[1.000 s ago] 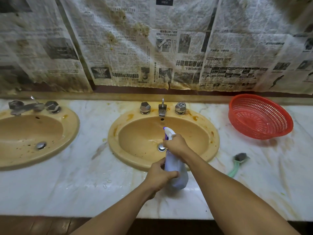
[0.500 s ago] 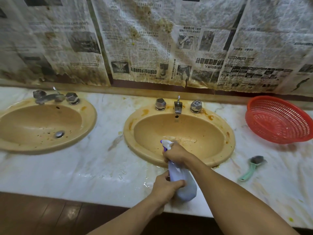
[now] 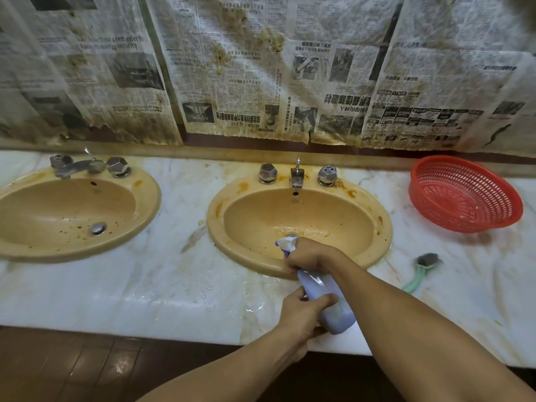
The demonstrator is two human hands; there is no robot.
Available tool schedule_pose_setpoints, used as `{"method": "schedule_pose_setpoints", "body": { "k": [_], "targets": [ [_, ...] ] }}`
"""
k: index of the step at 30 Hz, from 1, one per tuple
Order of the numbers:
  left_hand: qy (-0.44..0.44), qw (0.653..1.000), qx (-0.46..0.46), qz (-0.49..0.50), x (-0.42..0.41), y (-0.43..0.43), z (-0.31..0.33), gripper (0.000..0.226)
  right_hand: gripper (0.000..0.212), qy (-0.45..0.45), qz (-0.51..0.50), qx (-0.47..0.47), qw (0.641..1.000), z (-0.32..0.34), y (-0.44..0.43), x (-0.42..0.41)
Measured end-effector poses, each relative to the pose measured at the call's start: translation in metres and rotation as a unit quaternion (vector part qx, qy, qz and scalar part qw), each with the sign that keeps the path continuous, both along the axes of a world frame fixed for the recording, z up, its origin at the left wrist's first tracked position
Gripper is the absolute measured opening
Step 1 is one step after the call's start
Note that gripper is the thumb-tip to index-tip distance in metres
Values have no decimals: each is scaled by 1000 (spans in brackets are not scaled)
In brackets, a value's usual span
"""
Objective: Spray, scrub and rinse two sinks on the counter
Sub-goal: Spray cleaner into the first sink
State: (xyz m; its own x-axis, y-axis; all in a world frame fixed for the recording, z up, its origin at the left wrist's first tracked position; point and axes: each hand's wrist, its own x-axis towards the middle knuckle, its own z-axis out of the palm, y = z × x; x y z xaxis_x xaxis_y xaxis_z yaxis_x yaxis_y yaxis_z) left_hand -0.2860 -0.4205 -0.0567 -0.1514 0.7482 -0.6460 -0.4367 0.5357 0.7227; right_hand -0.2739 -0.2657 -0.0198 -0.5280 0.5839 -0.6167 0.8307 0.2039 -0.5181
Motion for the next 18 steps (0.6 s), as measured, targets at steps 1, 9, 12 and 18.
{"method": "schedule_pose_setpoints", "body": {
  "k": [1,9,12,18],
  "targets": [
    [-8,1000,-1,7,5,1,2,47,37,0,17,1,1000,2,0,2],
    [-2,1000,8,29,21,15,16,47,38,4,26,5,1000,27,10,16],
    [0,999,10,34,30,16,16,47,37,6,31,3,1000,32,10,24],
    [29,999,15,39,42,11,16,56,29,21,40,27,999,22,8,38]
  ]
}}
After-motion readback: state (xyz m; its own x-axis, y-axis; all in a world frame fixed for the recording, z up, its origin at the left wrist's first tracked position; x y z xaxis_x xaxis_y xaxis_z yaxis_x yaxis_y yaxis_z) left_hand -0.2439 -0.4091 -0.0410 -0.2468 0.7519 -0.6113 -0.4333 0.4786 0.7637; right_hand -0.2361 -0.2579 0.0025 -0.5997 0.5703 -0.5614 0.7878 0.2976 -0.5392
